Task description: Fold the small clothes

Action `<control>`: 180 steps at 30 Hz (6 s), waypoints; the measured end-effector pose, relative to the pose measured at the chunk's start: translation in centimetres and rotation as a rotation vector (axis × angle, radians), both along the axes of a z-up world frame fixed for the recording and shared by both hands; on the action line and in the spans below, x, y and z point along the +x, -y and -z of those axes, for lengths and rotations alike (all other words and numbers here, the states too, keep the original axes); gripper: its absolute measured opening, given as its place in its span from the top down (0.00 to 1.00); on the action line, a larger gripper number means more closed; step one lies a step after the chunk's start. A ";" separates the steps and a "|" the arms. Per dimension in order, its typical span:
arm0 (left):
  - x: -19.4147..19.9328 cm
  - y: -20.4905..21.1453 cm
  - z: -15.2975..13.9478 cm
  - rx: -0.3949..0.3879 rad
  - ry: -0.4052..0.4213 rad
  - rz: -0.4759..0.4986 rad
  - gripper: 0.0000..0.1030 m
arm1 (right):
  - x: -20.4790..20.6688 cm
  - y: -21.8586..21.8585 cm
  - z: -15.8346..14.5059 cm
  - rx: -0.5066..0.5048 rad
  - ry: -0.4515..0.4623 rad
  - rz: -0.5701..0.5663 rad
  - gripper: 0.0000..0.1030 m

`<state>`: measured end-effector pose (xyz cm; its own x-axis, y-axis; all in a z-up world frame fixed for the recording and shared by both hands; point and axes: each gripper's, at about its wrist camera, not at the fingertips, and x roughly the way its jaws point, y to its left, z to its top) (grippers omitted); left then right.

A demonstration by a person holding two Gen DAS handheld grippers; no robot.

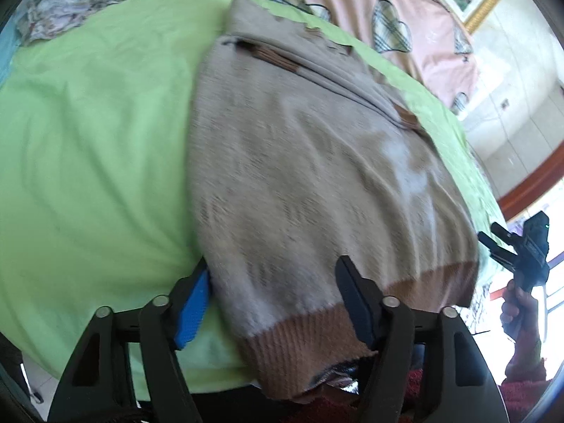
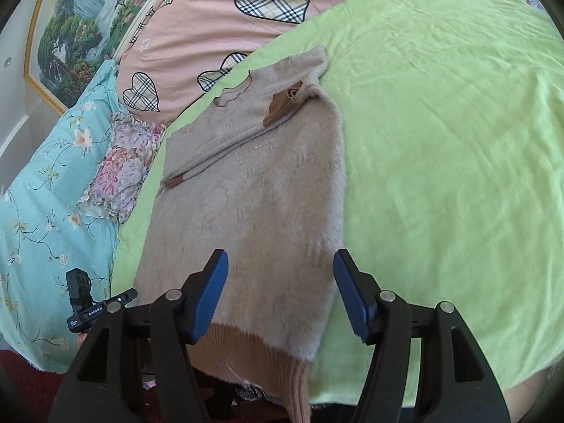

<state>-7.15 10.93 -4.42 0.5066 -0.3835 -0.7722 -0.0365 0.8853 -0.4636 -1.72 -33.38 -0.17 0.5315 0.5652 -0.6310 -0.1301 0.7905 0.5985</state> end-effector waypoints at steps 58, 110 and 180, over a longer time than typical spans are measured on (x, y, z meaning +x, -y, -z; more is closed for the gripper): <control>26.7 -6.5 -9.2 -0.031 0.354 -0.162 0.95 | 26.6 -3.4 -5.6 0.162 0.196 -0.050 0.89; 19.5 -1.8 -2.0 -0.033 0.064 -0.297 0.60 | 20.1 -8.9 -1.5 -0.026 0.102 0.006 0.44; 30.7 21.0 -8.7 0.116 0.218 0.278 0.93 | 38.0 -17.5 -7.1 0.171 0.031 -0.483 0.83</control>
<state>23.56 -10.04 4.24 0.5533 -0.4455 -0.7039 0.3011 0.8948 -0.3296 36.27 -15.85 6.92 0.2014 0.8448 -0.4957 -0.4762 0.5267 0.7042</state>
